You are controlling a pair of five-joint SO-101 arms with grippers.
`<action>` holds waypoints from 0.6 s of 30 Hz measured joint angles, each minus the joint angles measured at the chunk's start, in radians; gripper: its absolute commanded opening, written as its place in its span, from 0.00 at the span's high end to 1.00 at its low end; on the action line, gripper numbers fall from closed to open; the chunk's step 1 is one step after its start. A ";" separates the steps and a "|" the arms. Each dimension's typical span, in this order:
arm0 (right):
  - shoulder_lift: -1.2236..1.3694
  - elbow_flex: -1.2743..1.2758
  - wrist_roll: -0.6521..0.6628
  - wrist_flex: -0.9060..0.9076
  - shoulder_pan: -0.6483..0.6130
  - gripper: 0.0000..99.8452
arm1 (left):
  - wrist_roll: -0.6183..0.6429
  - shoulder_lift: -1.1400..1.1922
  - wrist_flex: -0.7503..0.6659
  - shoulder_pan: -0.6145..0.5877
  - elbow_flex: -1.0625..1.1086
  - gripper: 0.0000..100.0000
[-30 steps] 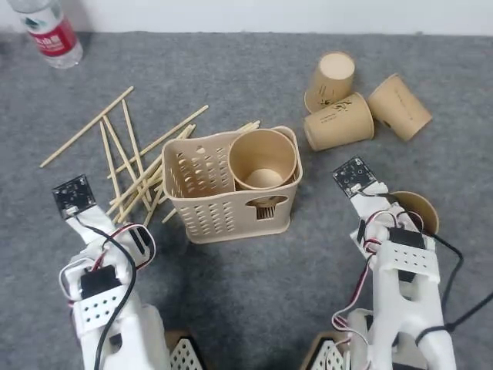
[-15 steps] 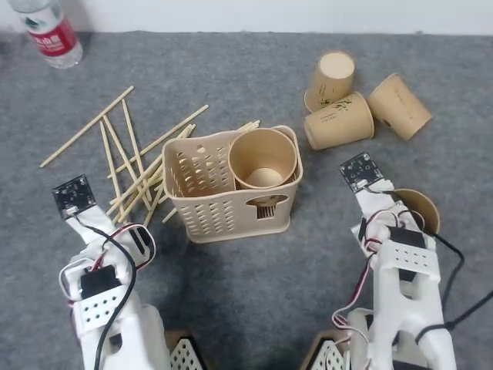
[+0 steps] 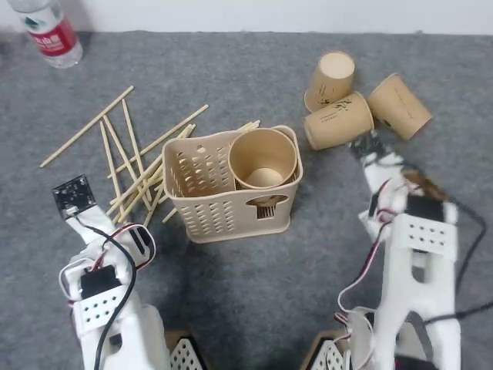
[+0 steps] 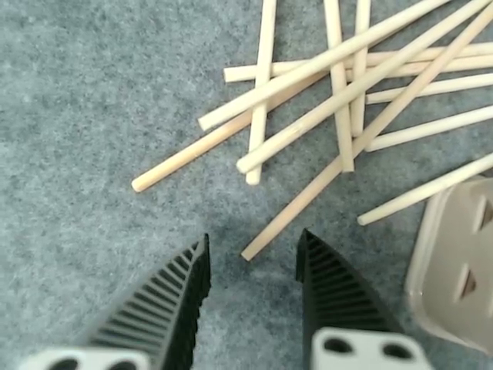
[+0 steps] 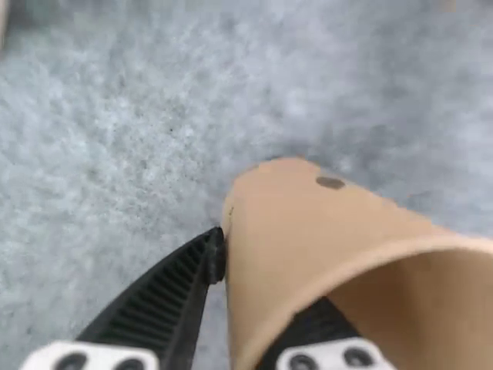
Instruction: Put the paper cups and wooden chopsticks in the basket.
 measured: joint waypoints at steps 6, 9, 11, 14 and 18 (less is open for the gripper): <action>-0.190 -0.407 0.000 0.358 -0.043 0.99 | 0.000 0.000 0.000 0.000 0.000 0.83; -0.270 -0.566 -0.002 0.489 -0.144 0.99 | 0.000 0.000 0.000 0.000 0.000 0.83; -0.313 -0.635 -0.026 0.542 -0.229 0.99 | 0.000 0.000 0.000 0.000 0.000 0.83; -0.336 -0.710 -0.097 0.551 -0.359 0.99 | 0.000 0.000 0.000 0.000 0.000 0.83; -0.334 -0.747 -0.155 0.489 -0.545 0.99 | 0.000 0.000 0.000 0.000 0.000 0.83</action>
